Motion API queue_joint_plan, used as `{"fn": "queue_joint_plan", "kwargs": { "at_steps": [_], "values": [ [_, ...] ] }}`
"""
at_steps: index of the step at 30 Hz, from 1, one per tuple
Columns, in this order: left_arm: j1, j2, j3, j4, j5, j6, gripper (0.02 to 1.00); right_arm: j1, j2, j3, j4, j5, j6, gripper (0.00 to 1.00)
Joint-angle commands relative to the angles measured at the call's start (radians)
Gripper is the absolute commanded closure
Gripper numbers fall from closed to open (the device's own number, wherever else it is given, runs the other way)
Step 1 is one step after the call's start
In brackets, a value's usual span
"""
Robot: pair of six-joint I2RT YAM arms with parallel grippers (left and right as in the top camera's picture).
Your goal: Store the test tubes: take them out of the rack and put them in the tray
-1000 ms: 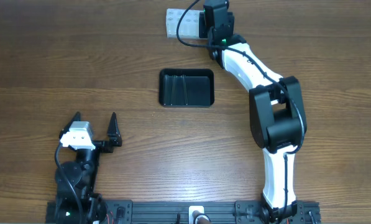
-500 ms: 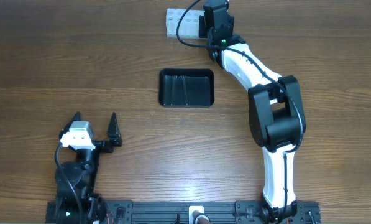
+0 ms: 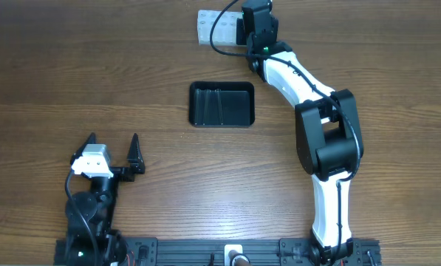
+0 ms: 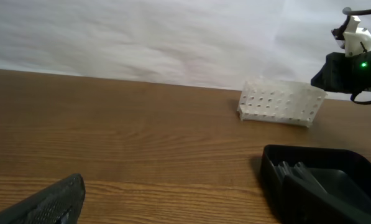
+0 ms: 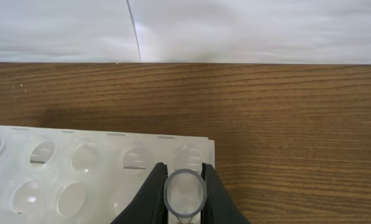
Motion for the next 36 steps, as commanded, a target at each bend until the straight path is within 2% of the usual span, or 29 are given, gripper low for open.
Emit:
{"fn": "queue_joint_plan", "kwargs": {
  "at_steps": [1, 8, 15, 18, 23, 27, 30, 33, 36],
  "values": [
    [0.006, -0.009, -0.004, -0.003, 0.01, 0.015, 0.018, 0.0, -0.003, 0.017, 0.005, -0.007, -0.002, 0.912],
    [0.006, -0.009, -0.004, -0.003, 0.01, 0.015, 0.018, 0.013, -0.09, 0.037, 0.001, 0.031, -0.005, 0.906],
    [0.006, -0.009, -0.004, -0.003, 0.01, 0.015, 0.018, 0.036, -0.27, 0.037, -0.017, 0.035, -0.048, 0.901],
    [0.006, -0.009, -0.004, -0.003, 0.01, 0.015, 0.018, 0.055, -0.358, 0.037, -0.031, 0.085, -0.058, 0.906],
    [0.006, -0.009, -0.004, -0.003, 0.01, 0.014, 0.018, 0.095, -0.473, 0.037, -0.144, 0.108, -0.083, 0.908],
    [0.006, -0.009, -0.004, -0.003, 0.01, 0.015, 0.018, 0.137, -0.507, 0.037, -0.36, 0.108, -0.008, 0.919],
    [0.006, -0.009, -0.004, -0.003, 0.01, 0.015, 0.02, 0.159, -0.499, 0.031, -0.531, 0.102, 0.098, 0.932],
    [0.006, -0.009, -0.004, -0.003, 0.01, 0.015, 0.018, 0.171, -0.472, 0.011, -0.659, 0.059, 0.185, 0.932],
    [0.006, -0.009, -0.004, -0.003, 0.01, 0.015, 0.018, 0.179, -0.429, -0.026, -0.698, 0.0, 0.202, 0.932]
  ]
}}
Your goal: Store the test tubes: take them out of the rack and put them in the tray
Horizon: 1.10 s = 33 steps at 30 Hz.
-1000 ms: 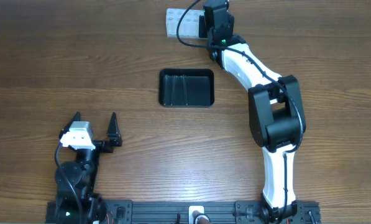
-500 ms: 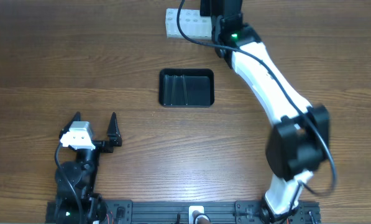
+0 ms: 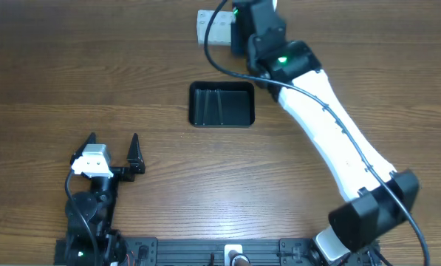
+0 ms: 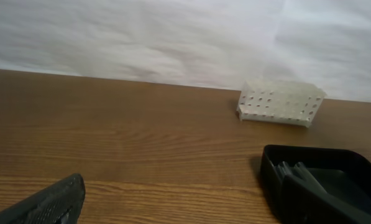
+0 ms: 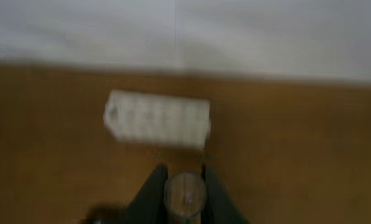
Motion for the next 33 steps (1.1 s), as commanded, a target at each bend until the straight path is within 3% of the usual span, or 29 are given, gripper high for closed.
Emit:
{"fn": "queue_joint_plan", "kwargs": {
  "at_steps": [1, 12, 24, 29, 33],
  "values": [
    [0.006, -0.009, -0.004, -0.003, 0.01, 0.014, 0.018, 0.013, 0.073, -0.06, -0.026, -0.084, 0.096, 0.93],
    [0.006, -0.009, -0.004, -0.003, 0.01, 0.015, 0.018, 0.013, 0.266, -0.105, -0.019, -0.108, 0.214, 0.899],
    [0.006, -0.009, -0.004, -0.003, 0.01, 0.015, 0.018, 0.024, 0.307, -0.113, -0.04, -0.19, 0.243, 0.871],
    [0.006, -0.009, -0.004, -0.003, 0.01, 0.015, 0.018, 0.029, 0.307, -0.136, -0.035, -0.19, 0.251, 0.822],
    [0.006, -0.009, -0.004, -0.003, 0.01, 0.015, 0.02, 0.031, 0.307, -0.156, -0.032, -0.189, 0.257, 0.726]
  ]
}}
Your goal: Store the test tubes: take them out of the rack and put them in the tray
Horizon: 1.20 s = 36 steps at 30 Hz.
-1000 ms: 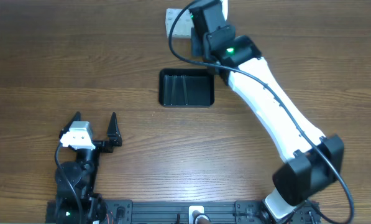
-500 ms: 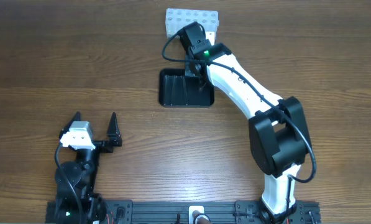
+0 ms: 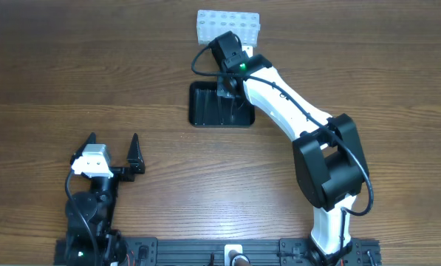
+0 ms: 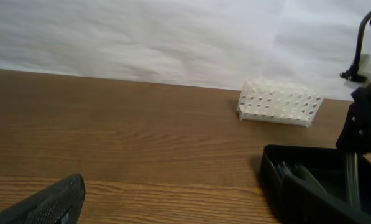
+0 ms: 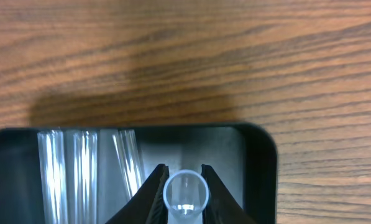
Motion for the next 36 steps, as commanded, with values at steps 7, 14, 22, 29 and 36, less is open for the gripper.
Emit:
{"fn": "queue_joint_plan", "kwargs": {
  "at_steps": [7, 14, 22, 29, 36],
  "values": [
    [0.006, -0.009, -0.004, -0.003, 0.01, 0.015, 0.02, 0.026, -0.003, -0.021, 0.054, 0.045, 0.005, 0.509],
    [0.006, -0.009, -0.004, -0.003, 0.01, 0.015, 0.018, 0.046, -0.208, -0.03, 0.089, 0.164, -0.152, 0.165],
    [0.006, -0.009, -0.004, -0.003, 0.01, 0.015, 0.018, -0.199, -0.646, -0.262, 0.287, 0.174, -0.345, 0.038],
    [0.006, -0.009, -0.004, -0.003, 0.01, 0.014, 0.018, -0.327, -1.057, -0.665, 0.453, 0.175, -0.485, 0.007],
    [0.006, -0.009, -0.004, -0.003, 0.01, 0.015, 0.018, -0.393, -1.456, -1.04, 0.515, 0.163, -0.474, 0.009]
  ]
}}
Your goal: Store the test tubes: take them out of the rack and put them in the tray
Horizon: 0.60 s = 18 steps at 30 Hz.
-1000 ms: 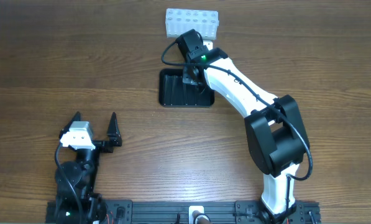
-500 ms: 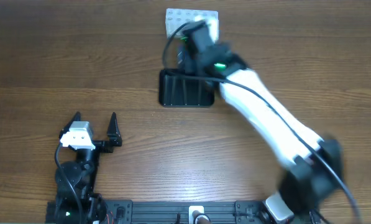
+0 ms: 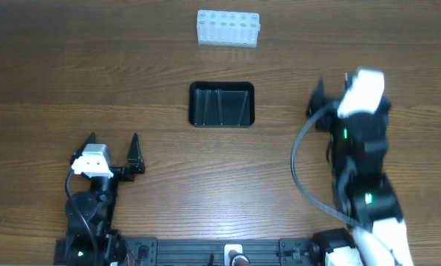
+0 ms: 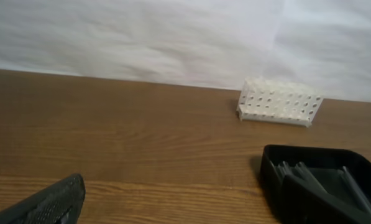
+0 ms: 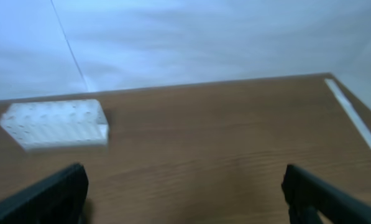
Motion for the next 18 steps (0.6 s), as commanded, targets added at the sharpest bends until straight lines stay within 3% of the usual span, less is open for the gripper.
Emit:
{"fn": "queue_joint_plan", "kwargs": {
  "at_steps": [1, 7, 18],
  "values": [
    [0.006, -0.009, -0.004, -0.003, 0.01, 0.015, 0.018, -0.044, -0.217, -0.19, 0.033, -0.016, -0.02, 0.009],
    [0.006, -0.009, -0.004, -0.003, 0.01, 0.015, 0.02, -0.108, -0.486, -0.465, 0.217, -0.059, -0.077, 0.009],
    [0.006, -0.009, -0.004, -0.003, 0.01, 0.015, 0.018, -0.122, -0.727, -0.642, 0.228, -0.089, -0.085, 0.009]
  ]
}}
